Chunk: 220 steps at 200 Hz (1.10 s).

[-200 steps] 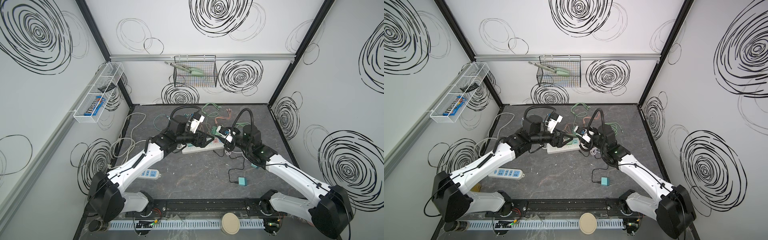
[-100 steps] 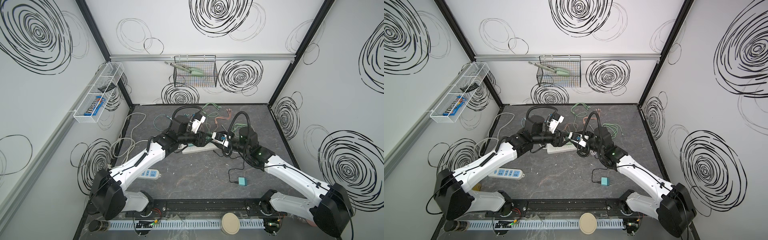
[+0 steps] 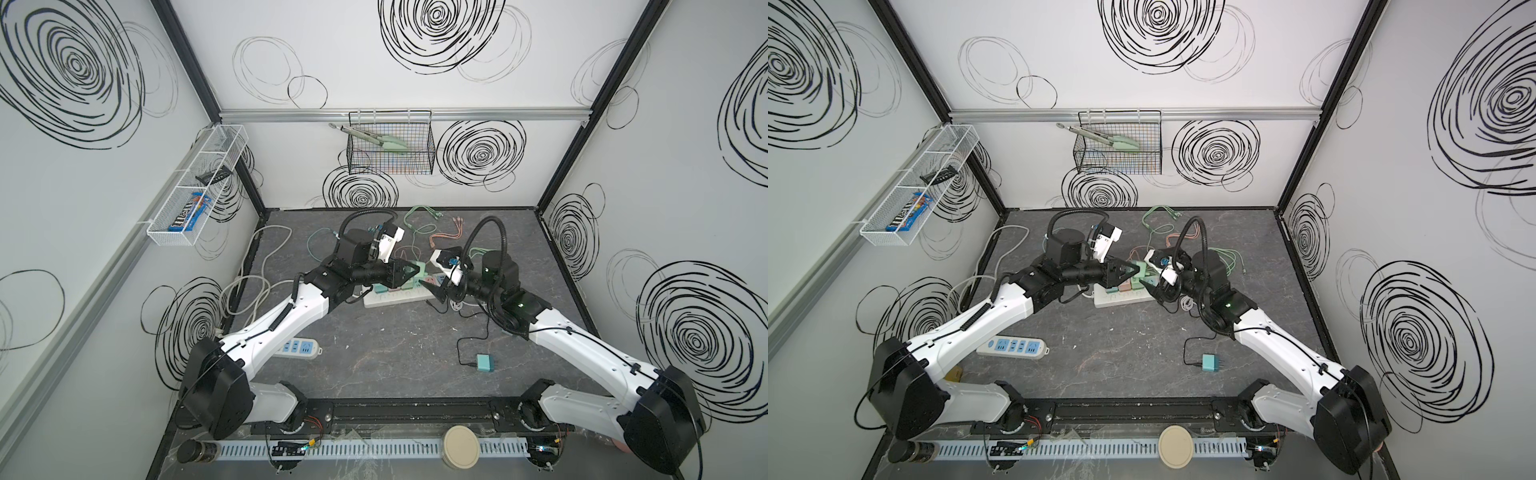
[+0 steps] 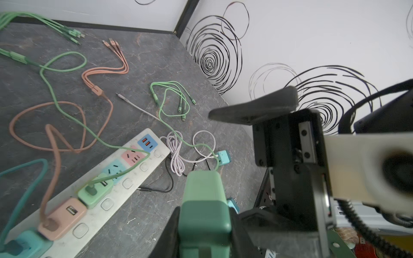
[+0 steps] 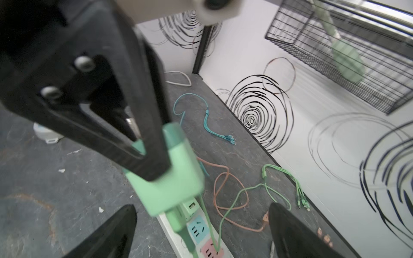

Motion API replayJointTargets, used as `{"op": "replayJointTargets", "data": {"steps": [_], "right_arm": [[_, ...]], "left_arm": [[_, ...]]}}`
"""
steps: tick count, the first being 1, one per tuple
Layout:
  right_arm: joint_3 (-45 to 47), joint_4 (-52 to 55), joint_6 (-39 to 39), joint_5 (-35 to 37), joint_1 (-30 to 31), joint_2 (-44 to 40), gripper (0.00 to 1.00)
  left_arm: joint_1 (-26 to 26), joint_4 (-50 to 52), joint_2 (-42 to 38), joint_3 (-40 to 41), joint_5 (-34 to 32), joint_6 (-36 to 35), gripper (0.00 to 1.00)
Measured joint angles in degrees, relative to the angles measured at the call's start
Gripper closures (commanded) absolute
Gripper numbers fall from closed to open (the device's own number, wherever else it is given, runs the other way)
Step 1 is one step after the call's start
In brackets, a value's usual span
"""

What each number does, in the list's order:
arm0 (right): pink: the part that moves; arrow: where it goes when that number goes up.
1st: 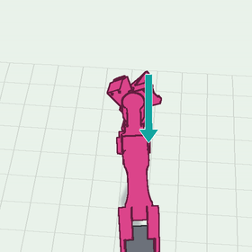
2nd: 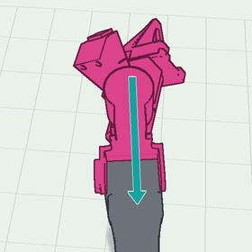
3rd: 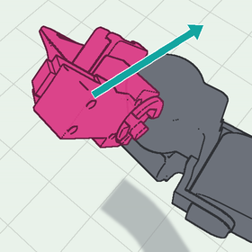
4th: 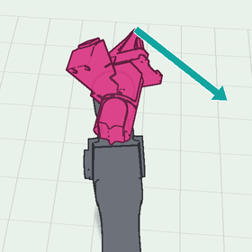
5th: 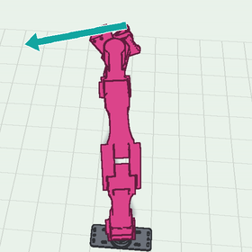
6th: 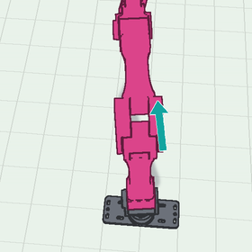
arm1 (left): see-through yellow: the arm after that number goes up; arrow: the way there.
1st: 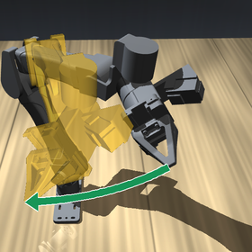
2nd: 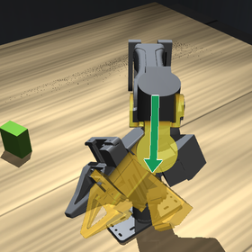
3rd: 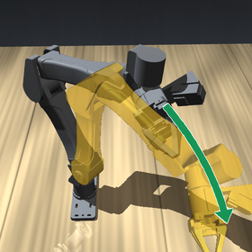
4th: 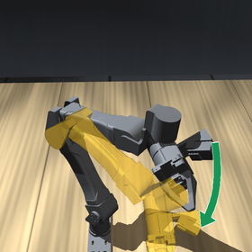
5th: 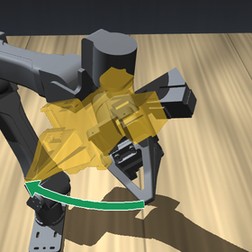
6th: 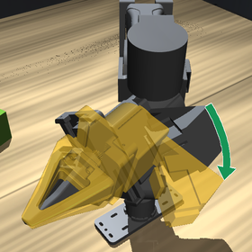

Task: Insert plugs into power strip
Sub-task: Pass the plug, then pick up the power cord from the top-right of the table.

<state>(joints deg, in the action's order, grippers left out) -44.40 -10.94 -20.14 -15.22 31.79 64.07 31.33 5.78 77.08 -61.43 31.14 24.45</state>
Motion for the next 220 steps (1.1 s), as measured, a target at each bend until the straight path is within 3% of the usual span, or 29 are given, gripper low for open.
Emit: {"op": "replayJointTargets", "data": {"steps": [41,67,95,151,220], "right_arm": [[0.0,-1.7,23.3,4.5,-16.1,-3.6,0.03],[0.6,-0.7,40.3,2.6,-28.0,-1.9,0.03],[2.8,1.3,54.2,-3.9,-36.2,4.1,0.02],[4.8,4.3,63.7,-18.4,-35.7,17.6,0.0],[4.7,-2.2,69.2,-22.9,-29.8,24.0,0.01]], "left_arm": [[-2.9,-1.2,-1.8,1.4,1.0,0.0,1.0],[-2.9,-2.9,-3.0,2.3,2.8,0.6,1.0],[-2.9,-4.9,-4.3,2.8,4.6,1.1,1.0],[-2.8,-10.5,-6.4,4.7,8.8,2.9,1.0],[-2.4,-16.5,-9.4,6.3,14.5,4.2,1.0]]}}
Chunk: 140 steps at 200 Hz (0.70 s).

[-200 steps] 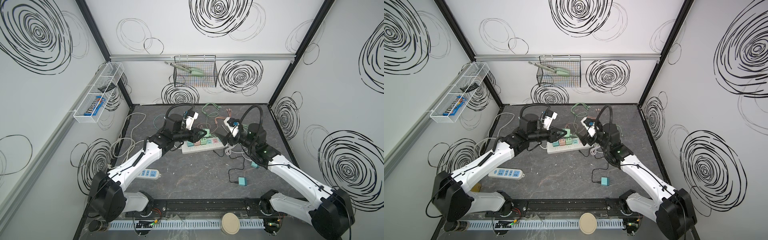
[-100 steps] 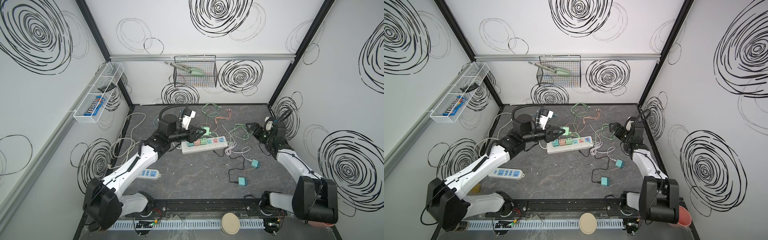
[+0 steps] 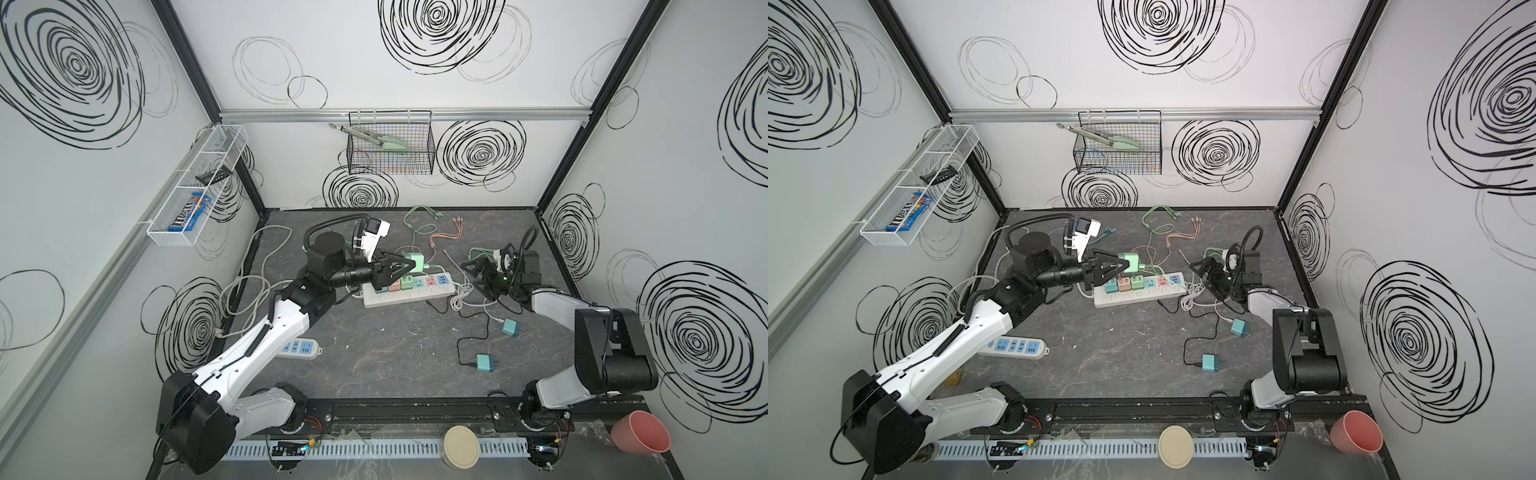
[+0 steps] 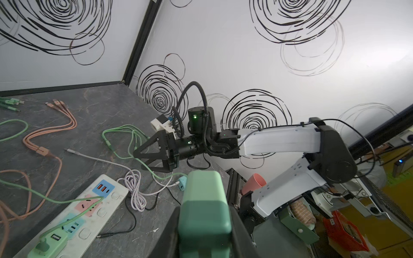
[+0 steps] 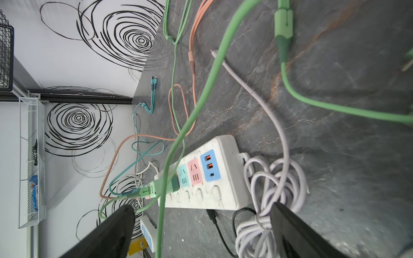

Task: Insert plugs into power strip
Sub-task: Pick up the power cord from the top-right of the table.

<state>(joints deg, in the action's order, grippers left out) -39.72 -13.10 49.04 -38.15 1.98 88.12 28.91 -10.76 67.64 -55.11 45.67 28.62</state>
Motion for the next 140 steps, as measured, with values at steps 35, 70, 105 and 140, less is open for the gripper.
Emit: {"op": "replayJointTargets", "data": {"steps": [35,70,105,140], "right_arm": [[-1.6,-4.7,2.3,1.2,1.6,4.6,0.4],[-6.6,-5.7,1.3,3.7,0.6,5.6,0.86],[-18.9,-3.3,-4.1,6.3,-1.6,5.7,1.0],[-32.8,-3.5,-8.8,7.4,-1.9,8.8,1.0]], "left_arm": [[0.3,-3.4,-1.9,1.9,3.8,0.7,1.0],[0.2,-6.2,-5.7,4.2,5.3,1.2,1.0],[1.4,-3.8,-7.0,4.1,1.1,-1.6,1.0],[8.0,1.2,-5.5,3.5,-9.3,-6.9,1.0]]}}
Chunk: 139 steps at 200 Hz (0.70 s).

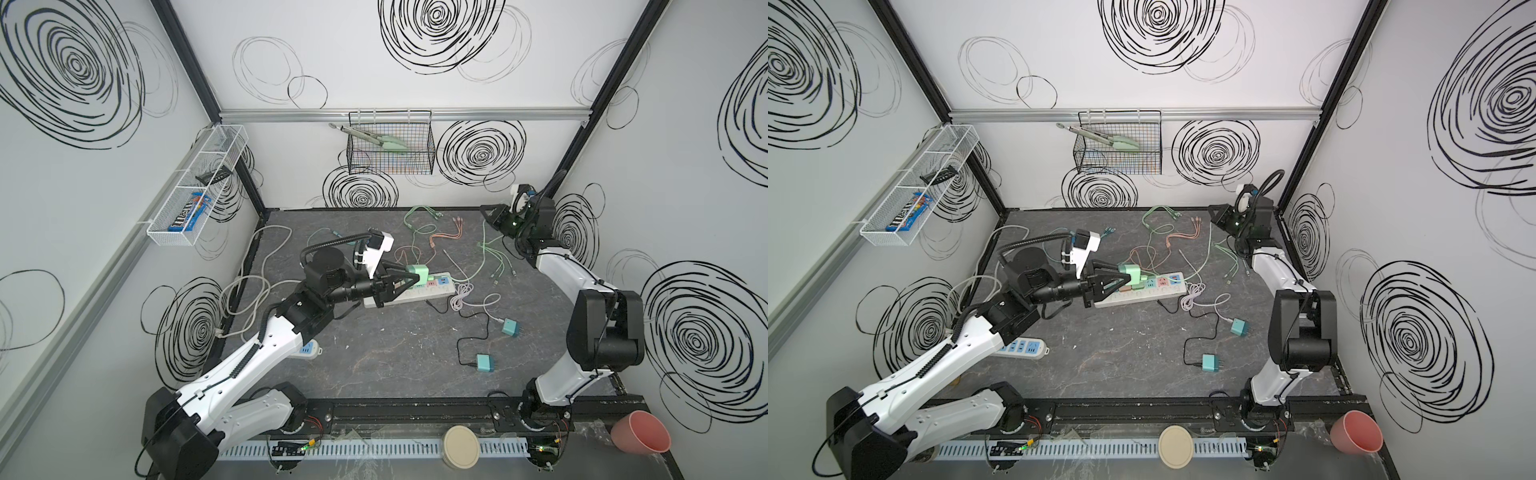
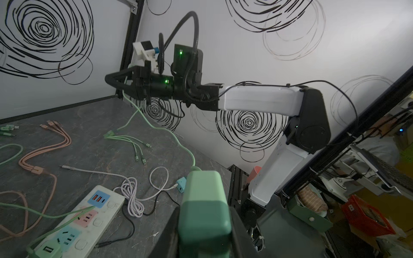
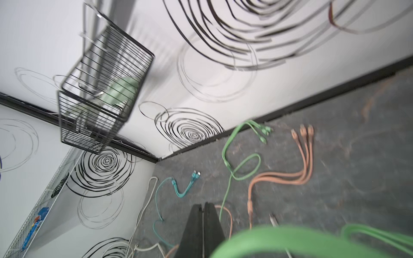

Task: Insert plugs into power strip
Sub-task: Pick up the power cord from the top-right of the table, then place the power cord at the top-center of the table.

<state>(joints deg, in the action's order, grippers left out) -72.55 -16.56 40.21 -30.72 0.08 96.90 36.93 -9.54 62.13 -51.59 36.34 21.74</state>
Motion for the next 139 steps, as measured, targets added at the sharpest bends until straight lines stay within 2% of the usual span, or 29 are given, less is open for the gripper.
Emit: {"op": "replayJointTargets", "data": {"steps": [21,52,97,118,139], "right_arm": [[-8.5,0.3,-1.8,-0.3,0.3,6.1,1.0],[-27.7,5.1,-4.5,-1.2,1.6,20.2,1.0],[-55.8,11.8,-6.0,-2.8,4.9,35.4,1.0],[-58.4,11.6,-5.9,-3.7,6.0,36.5,1.0],[-51.8,9.7,-6.1,-4.5,7.0,34.7,0.97]], "left_arm": [[2.6,0.9,2.7,-1.5,-5.9,-1.5,1.0],[2.8,2.1,7.2,-4.4,-14.1,-2.4,1.0],[2.5,3.2,10.0,-7.3,-20.0,-2.9,1.0],[2.2,3.3,10.2,-7.5,-21.3,-2.9,1.0],[1.9,3.5,10.2,-7.5,-22.4,-2.9,1.0]]}}
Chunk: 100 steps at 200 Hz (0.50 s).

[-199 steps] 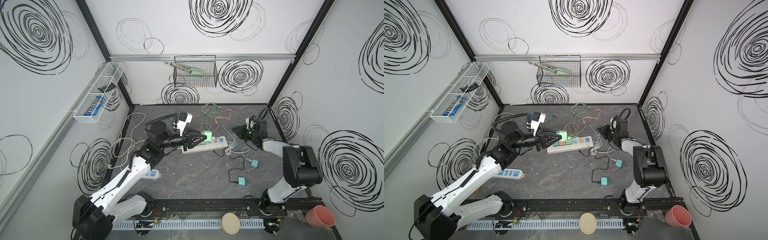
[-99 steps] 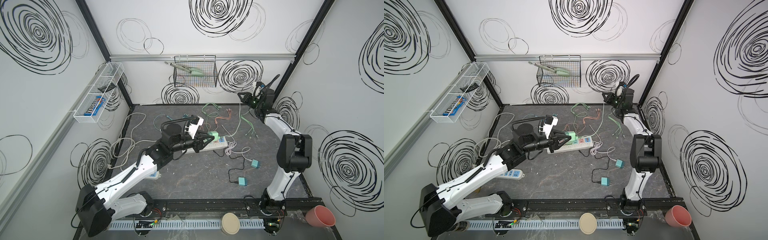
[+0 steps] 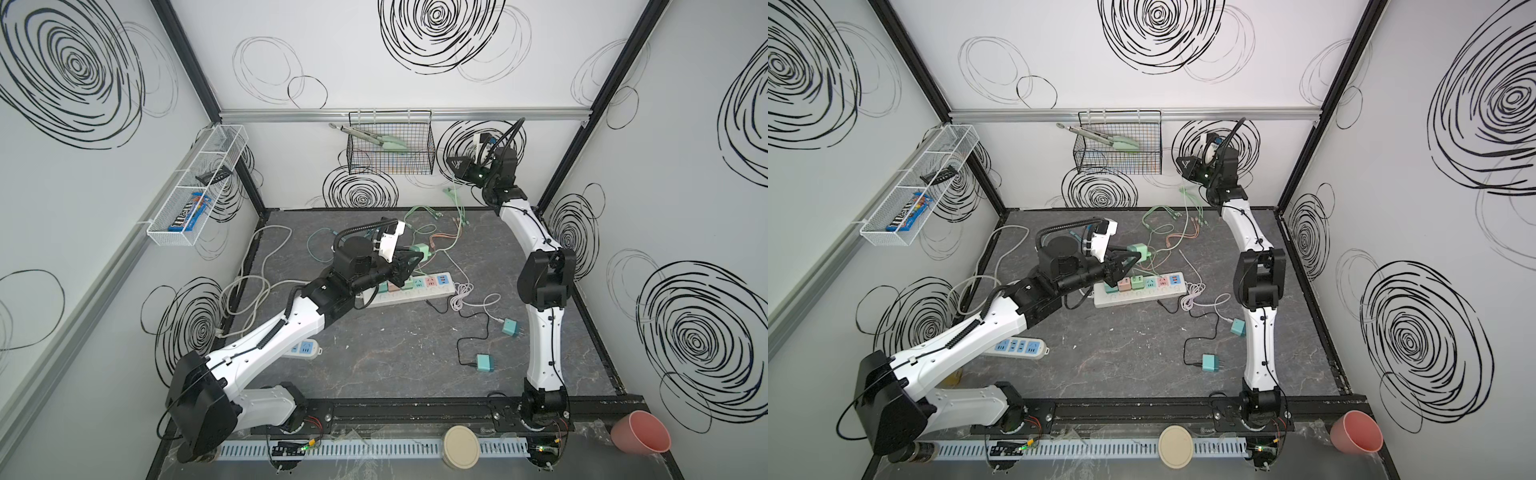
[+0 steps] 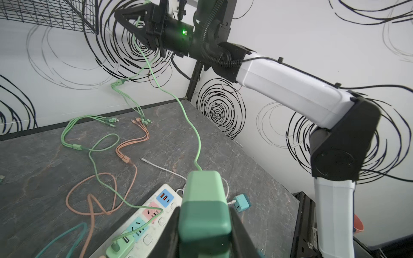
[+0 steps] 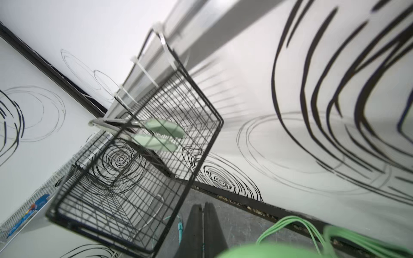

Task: Insert plugs into power strip
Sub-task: Place the power cord at the top-center of the table.

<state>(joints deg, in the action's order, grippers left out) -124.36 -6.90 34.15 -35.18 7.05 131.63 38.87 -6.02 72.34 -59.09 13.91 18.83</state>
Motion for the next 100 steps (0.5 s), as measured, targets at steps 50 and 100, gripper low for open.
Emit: {"op": "replayJointTargets", "data": {"steps": [50,100], "right_arm": [[18.2,4.7,-3.4,0.4,-0.9,-0.1,0.45],[30.2,8.0,-7.0,3.9,-6.2,-4.4,0.19]], "left_arm": [[-1.1,1.4,1.5,0.0,-1.3,0.9,1.0],[-3.9,2.6,3.0,0.2,-1.1,4.0,1.0]]}}
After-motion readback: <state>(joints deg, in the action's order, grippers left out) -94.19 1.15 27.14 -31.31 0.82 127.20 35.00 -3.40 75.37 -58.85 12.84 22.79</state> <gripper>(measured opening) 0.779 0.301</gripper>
